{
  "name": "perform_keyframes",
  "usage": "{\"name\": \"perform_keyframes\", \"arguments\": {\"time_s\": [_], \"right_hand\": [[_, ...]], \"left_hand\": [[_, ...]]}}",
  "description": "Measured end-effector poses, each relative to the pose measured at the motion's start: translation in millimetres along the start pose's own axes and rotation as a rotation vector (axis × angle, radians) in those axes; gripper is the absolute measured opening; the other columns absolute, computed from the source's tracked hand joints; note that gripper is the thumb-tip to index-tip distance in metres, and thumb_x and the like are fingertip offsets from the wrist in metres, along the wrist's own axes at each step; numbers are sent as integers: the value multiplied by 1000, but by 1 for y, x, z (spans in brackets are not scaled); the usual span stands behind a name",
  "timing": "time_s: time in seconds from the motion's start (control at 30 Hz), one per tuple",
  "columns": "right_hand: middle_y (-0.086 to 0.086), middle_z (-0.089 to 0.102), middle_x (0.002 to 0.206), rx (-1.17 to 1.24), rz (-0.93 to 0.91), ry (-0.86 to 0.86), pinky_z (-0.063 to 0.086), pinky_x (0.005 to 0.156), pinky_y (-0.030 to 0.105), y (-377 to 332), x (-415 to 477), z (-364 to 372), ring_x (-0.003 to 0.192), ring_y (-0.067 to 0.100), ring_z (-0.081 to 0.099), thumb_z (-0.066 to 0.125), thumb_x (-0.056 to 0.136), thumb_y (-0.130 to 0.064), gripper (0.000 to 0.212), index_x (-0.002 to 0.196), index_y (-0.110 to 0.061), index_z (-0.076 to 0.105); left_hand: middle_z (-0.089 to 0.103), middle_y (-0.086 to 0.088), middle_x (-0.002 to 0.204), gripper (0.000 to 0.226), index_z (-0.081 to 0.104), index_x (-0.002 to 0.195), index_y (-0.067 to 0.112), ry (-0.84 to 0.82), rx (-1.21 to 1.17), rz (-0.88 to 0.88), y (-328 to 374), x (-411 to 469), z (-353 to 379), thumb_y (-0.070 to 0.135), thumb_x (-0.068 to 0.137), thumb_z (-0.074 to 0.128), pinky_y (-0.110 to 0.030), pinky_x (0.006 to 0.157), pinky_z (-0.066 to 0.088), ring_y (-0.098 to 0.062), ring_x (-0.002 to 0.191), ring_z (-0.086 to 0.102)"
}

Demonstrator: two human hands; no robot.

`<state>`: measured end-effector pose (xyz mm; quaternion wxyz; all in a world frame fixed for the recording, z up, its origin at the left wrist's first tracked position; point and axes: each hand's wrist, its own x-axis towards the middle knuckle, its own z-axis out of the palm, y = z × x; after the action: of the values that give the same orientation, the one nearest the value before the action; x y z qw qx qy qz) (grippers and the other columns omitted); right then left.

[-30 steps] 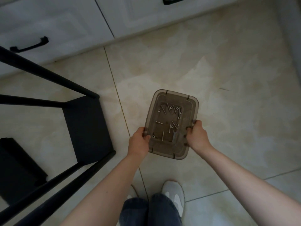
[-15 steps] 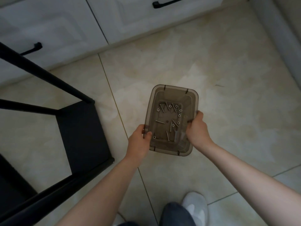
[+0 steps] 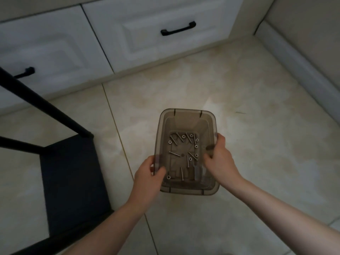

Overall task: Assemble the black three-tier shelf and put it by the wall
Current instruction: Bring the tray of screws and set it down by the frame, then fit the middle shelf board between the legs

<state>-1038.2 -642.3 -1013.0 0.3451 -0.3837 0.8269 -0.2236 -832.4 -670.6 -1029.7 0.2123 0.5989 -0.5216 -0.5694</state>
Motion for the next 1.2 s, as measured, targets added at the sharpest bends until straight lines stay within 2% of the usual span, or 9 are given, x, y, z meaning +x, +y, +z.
{"name": "perform_keyframes", "arguments": {"time_s": [0.13, 0.23, 0.33, 0.43, 0.67, 0.8, 0.93, 1.07, 1.2], "right_hand": [[13, 64, 117, 16, -19, 10, 43, 76, 32, 2, 2, 2, 105, 35, 62, 56, 92, -12, 69, 149, -12, 18], [14, 64, 120, 10, -9, -9, 43, 75, 32, 0, 2, 1, 99, 33, 62, 56, 94, -17, 70, 151, -12, 15], [22, 52, 139, -40, 15, -30, 47, 92, 40, -5, 0, -3, 121, 38, 55, 55, 96, -21, 80, 155, -7, 4], [21, 25, 156, -170, -24, 36, 35, 109, 46, -15, -8, -7, 141, 38, 33, 55, 96, -21, 84, 155, -4, -2], [19, 23, 157, -281, -268, 117, 23, 119, 44, -55, -39, -14, 144, 37, 20, 54, 93, -16, 78, 154, -2, 7], [15, 22, 160, -246, -384, 12, 18, 119, 38, -88, -67, -13, 148, 32, 18, 53, 96, -21, 78, 156, -5, 6], [10, 26, 159, -187, -560, -130, 21, 118, 34, -125, -101, -12, 147, 26, 22, 51, 97, -21, 72, 156, -9, 11], [9, 37, 153, -214, -689, -259, 27, 113, 30, -160, -134, -9, 141, 22, 33, 49, 98, -21, 62, 153, -12, 21], [2, 48, 145, -275, -782, -422, 35, 107, 27, -193, -164, -9, 133, 17, 45, 52, 100, -30, 56, 150, -18, 30]], "left_hand": [[74, 17, 93, 23, 65, 106, 36, -17, -8, 4, -1, 3, -2, 15, 98, 62, -8, 71, 51, 4, 83, 70], [76, 14, 100, 24, 67, 121, 28, -60, -42, -12, 2, -1, -7, 19, 99, 62, -17, 85, 54, -1, 92, 72], [74, 7, 117, 37, 57, 138, 28, -135, -31, -32, 5, -10, -17, 24, 102, 58, -34, 98, 55, -10, 103, 72], [66, 9, 131, 45, 47, 146, 30, -113, 18, -52, 8, -18, -25, 29, 102, 57, -39, 104, 52, -9, 111, 67], [58, 18, 130, 33, 55, 127, 35, -55, 114, -27, 21, -57, -54, 12, 102, 55, -25, 94, 55, -4, 115, 59], [64, 13, 124, 31, 59, 120, 32, -22, 132, -52, 24, -98, -77, 9, 100, 55, -29, 91, 56, -9, 112, 61], [69, 8, 118, 30, 60, 113, 33, -30, 168, -65, 23, -141, -108, 7, 98, 59, -17, 79, 53, -8, 108, 66], [71, 11, 110, 29, 62, 116, 28, -29, 297, -90, 22, -182, -144, 7, 95, 62, -9, 76, 48, 6, 99, 66], [65, 7, 118, 31, 55, 122, 23, -21, 405, -134, 23, -217, -184, 6, 97, 59, -5, 71, 45, 3, 103, 62]]}}
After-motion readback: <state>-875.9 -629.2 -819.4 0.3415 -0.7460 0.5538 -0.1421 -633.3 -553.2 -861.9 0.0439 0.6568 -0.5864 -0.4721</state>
